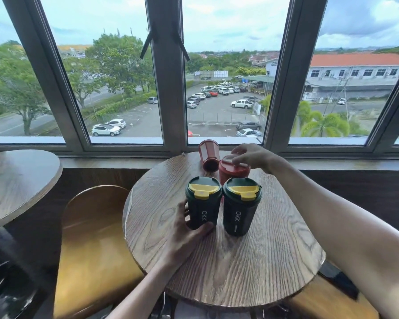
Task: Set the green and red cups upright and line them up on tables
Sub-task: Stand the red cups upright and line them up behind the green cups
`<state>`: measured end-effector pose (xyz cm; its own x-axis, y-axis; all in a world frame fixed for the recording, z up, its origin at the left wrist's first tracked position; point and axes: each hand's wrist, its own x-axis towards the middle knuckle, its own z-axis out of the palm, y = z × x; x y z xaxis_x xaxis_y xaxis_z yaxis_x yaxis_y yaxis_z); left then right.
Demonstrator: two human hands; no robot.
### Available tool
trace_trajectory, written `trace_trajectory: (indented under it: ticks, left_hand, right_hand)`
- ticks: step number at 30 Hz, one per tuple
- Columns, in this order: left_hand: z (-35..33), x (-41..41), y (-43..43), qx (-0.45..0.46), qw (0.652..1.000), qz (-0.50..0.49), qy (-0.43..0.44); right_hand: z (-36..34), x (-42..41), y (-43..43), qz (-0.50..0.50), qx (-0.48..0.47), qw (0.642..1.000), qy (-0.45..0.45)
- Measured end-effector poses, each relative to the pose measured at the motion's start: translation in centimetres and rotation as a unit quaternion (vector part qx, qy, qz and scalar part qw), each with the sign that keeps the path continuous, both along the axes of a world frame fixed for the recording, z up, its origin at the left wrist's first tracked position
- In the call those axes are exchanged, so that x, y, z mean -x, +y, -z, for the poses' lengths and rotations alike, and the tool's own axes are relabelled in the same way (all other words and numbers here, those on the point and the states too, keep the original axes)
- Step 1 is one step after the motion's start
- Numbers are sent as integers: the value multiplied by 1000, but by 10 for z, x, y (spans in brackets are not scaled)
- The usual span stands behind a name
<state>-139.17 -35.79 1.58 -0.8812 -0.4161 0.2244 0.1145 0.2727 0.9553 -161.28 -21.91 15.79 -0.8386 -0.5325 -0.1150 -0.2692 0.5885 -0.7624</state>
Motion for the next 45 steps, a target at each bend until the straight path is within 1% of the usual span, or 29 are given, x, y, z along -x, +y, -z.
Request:
trace_trajectory:
  ticks: [4,7,13,20,23,24,26,30,33,36,39,41,45]
  left_hand:
    - [-2,-1,0,-1,1000,2,2]
    - [-4,-2,0,-7,1000,4,5]
    - [-3,-3,0,-11,1000,1,14]
    - [-3,-3,0,-13,999,15,29]
    - [-6,-4,-1,-38,998,34,31]
    - [-9,-5,-1,-41,998,29,31]
    - [-12,-6,-6,-59,998,-19,28]
    - [-26,13,-32,-158,980,-123,18]
    - [-49,54,-55,-163,976,-146,-14]
    - [-65,109,-72,-121,984,-105,-75]
    - [-77,165,-78,-64,987,-59,-135]
    - [-82,200,-82,-31,983,-41,-177]
    - [-83,256,-96,-10,967,-30,-252]
  right_hand:
    - [0,-3,3,-24,53,997,-57]
    - [2,-3,6,-25,43,995,-82]
    - [10,-2,12,4,91,993,-72]
    - [11,0,16,-36,93,992,-74]
    - [11,-1,14,-48,89,991,-82]
    - [12,-1,13,-49,86,992,-83]
    - [13,-3,11,-46,83,991,-91]
    - [13,0,13,-52,92,988,-116]
    - [16,8,13,-64,115,982,-136]
    - [19,22,12,-86,127,976,-156]
    - [26,38,9,-122,140,963,-196]
    - [31,48,6,-144,156,949,-235]
    - [31,58,2,-202,172,913,-311]
